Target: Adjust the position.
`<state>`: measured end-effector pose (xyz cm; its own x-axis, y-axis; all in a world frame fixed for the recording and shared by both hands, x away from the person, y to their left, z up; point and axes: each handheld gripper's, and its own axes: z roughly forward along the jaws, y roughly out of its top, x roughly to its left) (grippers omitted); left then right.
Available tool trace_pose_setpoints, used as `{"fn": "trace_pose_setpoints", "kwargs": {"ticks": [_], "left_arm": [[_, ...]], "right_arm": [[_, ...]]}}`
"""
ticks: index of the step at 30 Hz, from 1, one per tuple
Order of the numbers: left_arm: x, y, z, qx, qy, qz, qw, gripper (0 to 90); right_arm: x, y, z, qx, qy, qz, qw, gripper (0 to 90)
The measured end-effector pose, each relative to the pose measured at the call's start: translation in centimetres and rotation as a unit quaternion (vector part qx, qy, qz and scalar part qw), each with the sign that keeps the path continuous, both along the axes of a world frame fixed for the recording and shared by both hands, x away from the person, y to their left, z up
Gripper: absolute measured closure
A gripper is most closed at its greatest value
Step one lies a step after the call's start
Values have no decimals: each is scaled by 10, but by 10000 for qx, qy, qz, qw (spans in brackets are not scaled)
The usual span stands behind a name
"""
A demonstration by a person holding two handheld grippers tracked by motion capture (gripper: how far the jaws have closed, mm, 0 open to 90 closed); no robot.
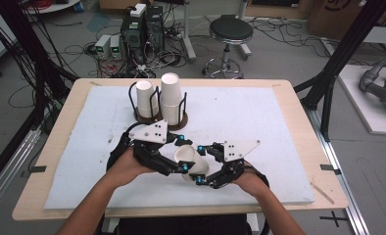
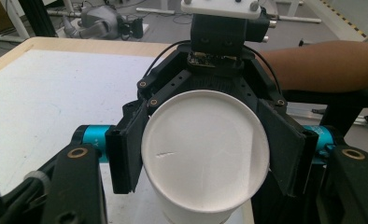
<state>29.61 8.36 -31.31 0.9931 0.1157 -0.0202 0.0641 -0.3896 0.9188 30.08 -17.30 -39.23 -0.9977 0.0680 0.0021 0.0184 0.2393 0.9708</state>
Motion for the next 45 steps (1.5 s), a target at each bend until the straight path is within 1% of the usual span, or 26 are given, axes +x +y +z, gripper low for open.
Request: {"fn": "trace_pose_setpoints", "kwargs": {"ticks": [1,2,3,4,5,6,7,8,12,14,15,18,19,22,24,26,29,30,31,32,33,35,39,41,42,45], "left_arm": [[0,0,0,-1,19,11,10000,365],[0,-1,-1,10,-7,5,10000,363],[-1,-1,0,33,-69,11,10000,360],[-3,-2,0,63,-220,-4,9997,352],[-4,-3,0,85,-286,36,9995,306],[-4,-4,0,104,-259,43,9996,238],[-4,-5,1,129,-278,32,9995,217],[-4,-5,1,144,-319,0,9994,217],[-3,-12,1,312,-295,-64,9991,218],[-2,-14,-1,390,-223,-129,9989,222],[-1,-15,-2,447,-196,-128,9987,244],[2,-13,-5,421,-90,-161,9989,346],[3,-13,-6,420,-44,-157,9990,352],[3,-13,-7,428,-44,-194,9989,359],[4,-12,-8,317,6,-194,9993,359],[4,-9,-8,132,22,-202,9997,359],[4,-5,-7,-217,-1,-215,9995,359],[4,-4,-7,-336,11,-201,9992,359],[4,-3,-7,-399,18,-207,9990,359],[4,-2,-7,-526,31,-200,9984,359],[4,-1,-7,-564,11,-194,9982,359],[4,0,-8,-660,46,-176,9977,359],[5,3,-12,-735,88,-167,9971,359],[6,4,-14,-720,121,-153,9972,359],[6,4,-15,-699,140,-155,9973,359],[6,4,-15,-478,151,-129,9987,353]], "right_arm": [[0,0,0,-6,10,-2,10000,292],[0,0,0,-12,19,1,10000,292],[0,0,0,-18,20,4,10000,292],[0,0,0,-25,23,14,10000,292],[1,0,0,-23,20,31,10000,292],[1,-1,0,-11,9,39,10000,293],[1,-1,0,-3,24,40,10000,292],[1,-1,0,-14,17,37,10000,293],[1,0,-1,-142,41,56,9999,293],[1,1,-1,-148,37,74,9999,294],[1,0,-1,-146,30,77,9999,295],[1,-1,-1,-120,39,76,9999,302],[1,-1,-1,-132,36,72,9999,306],[2,-1,-1,-176,83,96,9998,305],[2,0,-2,-155,143,111,9997,277],[1,0,-2,-78,104,27,9999,203],[0,0,-1,-23,121,1,9999,200],[0,0,-1,-11,129,-1,9999,200],[1,0,-1,-2,119,-2,9999,200],[1,0,-1,4,121,5,9999,200],[1,0,-1,13,122,-13,9999,200],[1,0,-1,56,118,-21,9999,200],[1,-3,1,118,65,22,9999,258],[1,-4,2,114,25,25,9999,277],[1,-4,2,86,13,24,10000,281],[2,-3,0,-15,29,28,10000,284]]}}
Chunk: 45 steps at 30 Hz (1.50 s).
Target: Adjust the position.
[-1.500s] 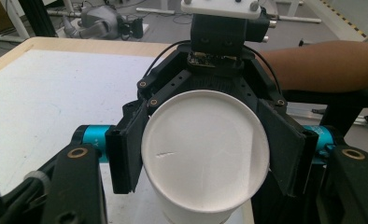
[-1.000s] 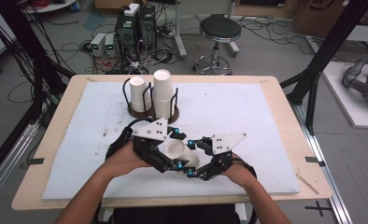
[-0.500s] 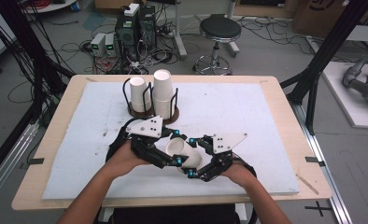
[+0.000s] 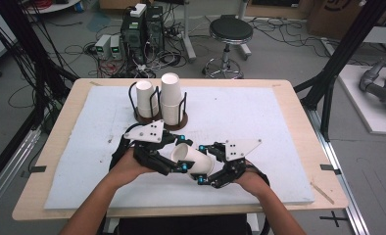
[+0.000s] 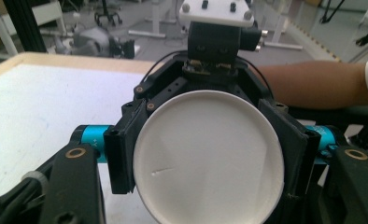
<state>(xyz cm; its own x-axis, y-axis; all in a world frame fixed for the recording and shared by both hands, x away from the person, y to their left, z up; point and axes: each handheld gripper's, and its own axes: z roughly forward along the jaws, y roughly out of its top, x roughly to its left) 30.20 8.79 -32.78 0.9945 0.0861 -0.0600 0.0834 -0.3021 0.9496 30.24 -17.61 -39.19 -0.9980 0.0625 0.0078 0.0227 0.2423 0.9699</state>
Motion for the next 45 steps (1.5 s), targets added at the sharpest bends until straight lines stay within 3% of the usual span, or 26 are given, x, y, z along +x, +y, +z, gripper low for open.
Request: {"fn": "trace_pose_setpoints", "kwargs": {"ticks": [3,6,13,16,19,27,30,34,38,43,45], "left_arm": [[-2,-1,3,221,-159,85,9996,290],[-2,0,7,299,-221,48,9993,260],[0,-1,5,562,-87,-38,9984,268],[1,-1,2,575,-45,-121,9983,334],[3,0,0,486,63,-113,9987,340],[5,4,-5,266,104,-146,9995,355],[5,5,-6,77,149,-142,9998,359],[6,8,-8,-197,177,-161,9995,361],[5,9,-11,-441,194,-153,9987,361],[5,10,-13,-566,195,-155,9981,361],[5,11,-14,-586,196,-156,9980,362]], "right_arm": [[0,1,-1,-48,18,23,10000,284],[0,1,-1,-65,23,29,10000,285],[0,1,-1,-218,-31,55,9997,288],[0,1,-1,-215,-27,46,9998,287],[1,1,-1,-223,16,35,9997,288],[1,0,-1,-132,25,13,9999,285],[1,1,-1,-63,48,-80,9999,217],[1,0,0,25,84,-75,9999,206],[0,0,0,61,104,-54,9999,206],[0,-1,1,103,109,-40,9999,210],[0,-1,1,104,96,19,9999,257]]}}
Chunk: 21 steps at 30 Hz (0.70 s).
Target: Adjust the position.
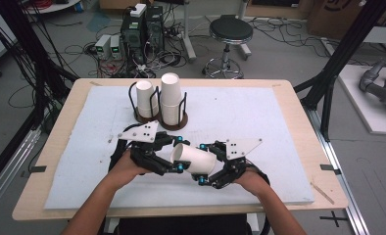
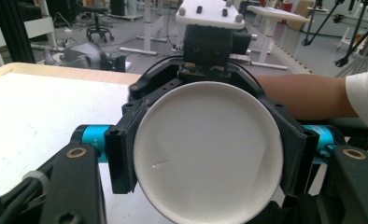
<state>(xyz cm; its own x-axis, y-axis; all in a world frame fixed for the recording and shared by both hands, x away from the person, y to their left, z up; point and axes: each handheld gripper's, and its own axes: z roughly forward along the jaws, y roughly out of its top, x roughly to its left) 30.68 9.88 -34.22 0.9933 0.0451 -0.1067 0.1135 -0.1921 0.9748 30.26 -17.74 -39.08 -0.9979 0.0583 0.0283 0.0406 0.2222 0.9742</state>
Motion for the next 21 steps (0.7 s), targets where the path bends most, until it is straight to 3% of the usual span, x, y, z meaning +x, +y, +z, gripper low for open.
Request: {"fn": "trace_pose_setpoints", "kwargs": {"ticks": [6,9,15,21], "left_arm": [[-1,1,-3,124,-34,-1,9999,357],[-5,-1,0,492,-318,134,9982,312],[-6,-3,8,960,-514,119,9940,271],[-5,0,0,1076,-385,139,9934,270]], "right_arm": [[0,0,0,-89,-95,16,9999,283],[0,-1,0,-117,-77,31,9999,283],[1,-1,-1,-243,-60,35,9997,285],[1,-1,-1,-261,-58,30,9996,295]]}}
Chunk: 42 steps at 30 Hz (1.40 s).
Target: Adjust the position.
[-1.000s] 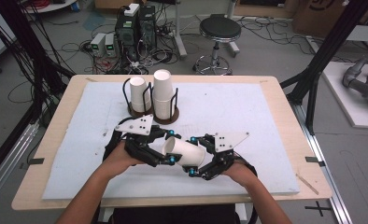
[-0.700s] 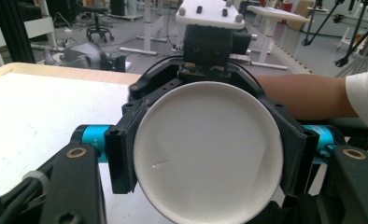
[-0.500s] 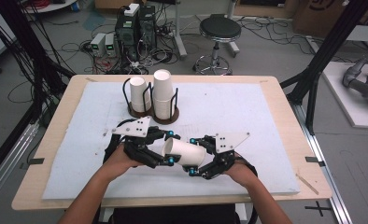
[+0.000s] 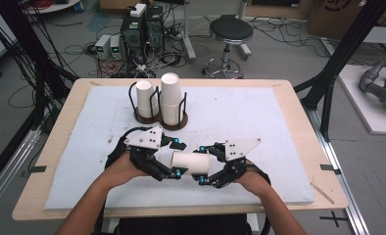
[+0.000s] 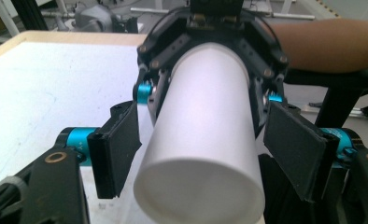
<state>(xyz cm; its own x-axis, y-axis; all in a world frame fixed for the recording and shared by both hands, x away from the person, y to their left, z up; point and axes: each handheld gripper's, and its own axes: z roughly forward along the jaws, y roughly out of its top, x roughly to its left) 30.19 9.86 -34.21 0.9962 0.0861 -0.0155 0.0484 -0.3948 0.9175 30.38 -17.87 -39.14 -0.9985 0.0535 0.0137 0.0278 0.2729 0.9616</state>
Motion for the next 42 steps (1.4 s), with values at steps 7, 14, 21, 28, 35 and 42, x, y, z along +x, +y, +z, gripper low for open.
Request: {"fn": "trace_pose_setpoints", "kwargs": {"ticks": [7,14,21,28,35,42], "left_arm": [[3,1,-6,162,108,-70,9998,333],[5,5,-12,-66,235,-208,9995,359],[6,11,-17,-477,280,-220,9982,366],[6,14,-19,-767,301,-221,9964,363],[5,11,-24,-624,264,-236,9974,374],[2,4,-21,-175,154,30,9997,256]], "right_arm": [[0,0,0,-5,-2,22,10000,309],[1,-1,0,70,84,9,9999,269],[0,-1,1,243,170,-47,9995,197],[0,-1,1,292,142,-63,9995,198],[1,-5,4,357,-17,-57,9993,333],[2,-5,4,245,-35,-52,9997,344]]}}
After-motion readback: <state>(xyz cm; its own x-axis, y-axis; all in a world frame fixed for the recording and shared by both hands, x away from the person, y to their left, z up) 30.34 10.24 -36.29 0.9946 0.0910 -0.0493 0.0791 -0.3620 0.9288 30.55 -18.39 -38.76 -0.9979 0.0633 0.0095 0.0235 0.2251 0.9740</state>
